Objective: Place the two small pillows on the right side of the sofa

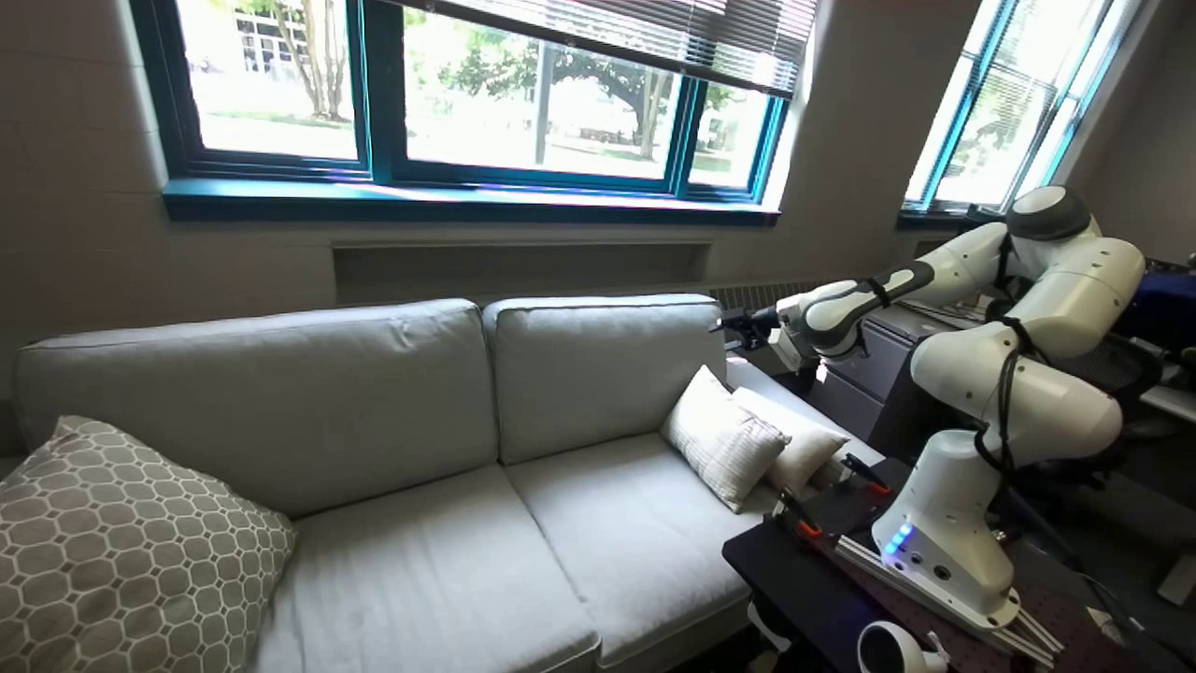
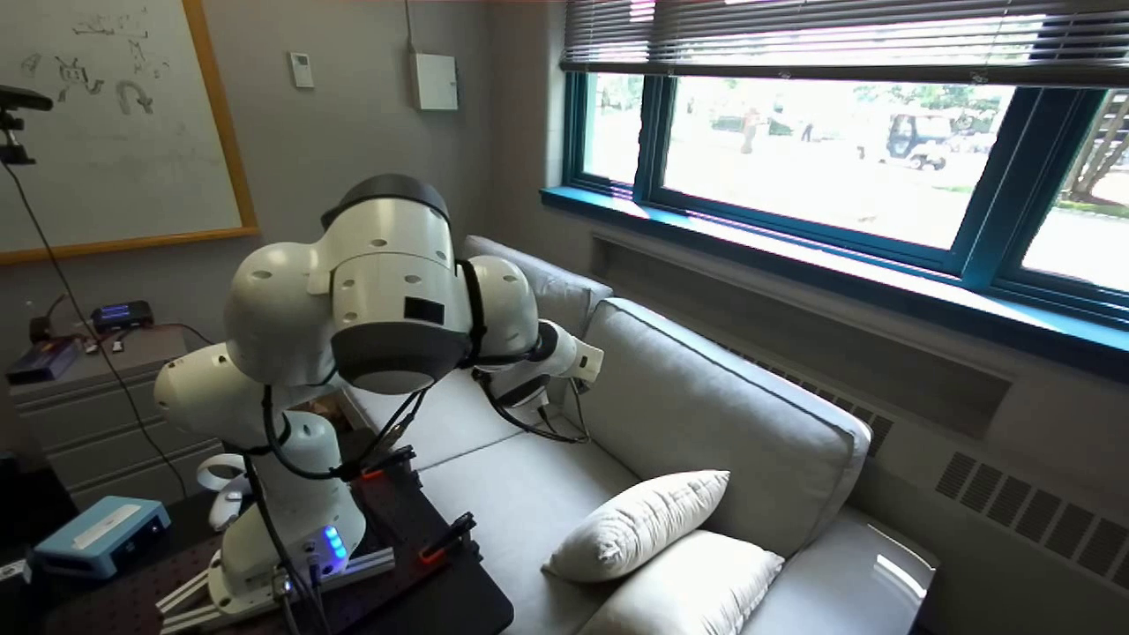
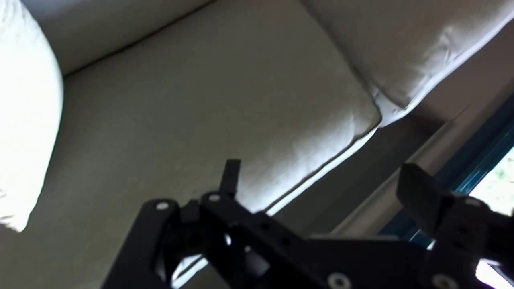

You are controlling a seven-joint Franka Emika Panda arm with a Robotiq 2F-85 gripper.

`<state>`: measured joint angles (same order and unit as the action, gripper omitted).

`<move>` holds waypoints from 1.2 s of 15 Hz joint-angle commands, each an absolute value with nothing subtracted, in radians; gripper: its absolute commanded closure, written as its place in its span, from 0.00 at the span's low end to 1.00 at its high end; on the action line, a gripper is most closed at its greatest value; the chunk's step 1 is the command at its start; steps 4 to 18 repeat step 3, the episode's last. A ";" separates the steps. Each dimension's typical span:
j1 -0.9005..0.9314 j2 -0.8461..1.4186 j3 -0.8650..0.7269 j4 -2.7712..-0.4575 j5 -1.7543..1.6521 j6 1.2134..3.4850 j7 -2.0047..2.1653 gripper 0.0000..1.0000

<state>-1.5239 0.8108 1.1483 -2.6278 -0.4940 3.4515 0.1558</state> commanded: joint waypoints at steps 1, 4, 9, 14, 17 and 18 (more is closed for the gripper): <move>-1.523 0.817 1.162 -2.671 -0.442 3.453 0.090 0.00; -1.521 0.815 1.164 -2.704 -0.444 3.455 0.081 0.00; -1.521 0.815 1.164 -2.704 -0.444 3.455 0.081 0.00; -1.521 0.815 1.164 -2.704 -0.444 3.455 0.081 0.00; -1.521 0.815 1.164 -2.704 -0.444 3.455 0.081 0.00; -1.521 0.815 1.164 -2.704 -0.444 3.455 0.081 0.00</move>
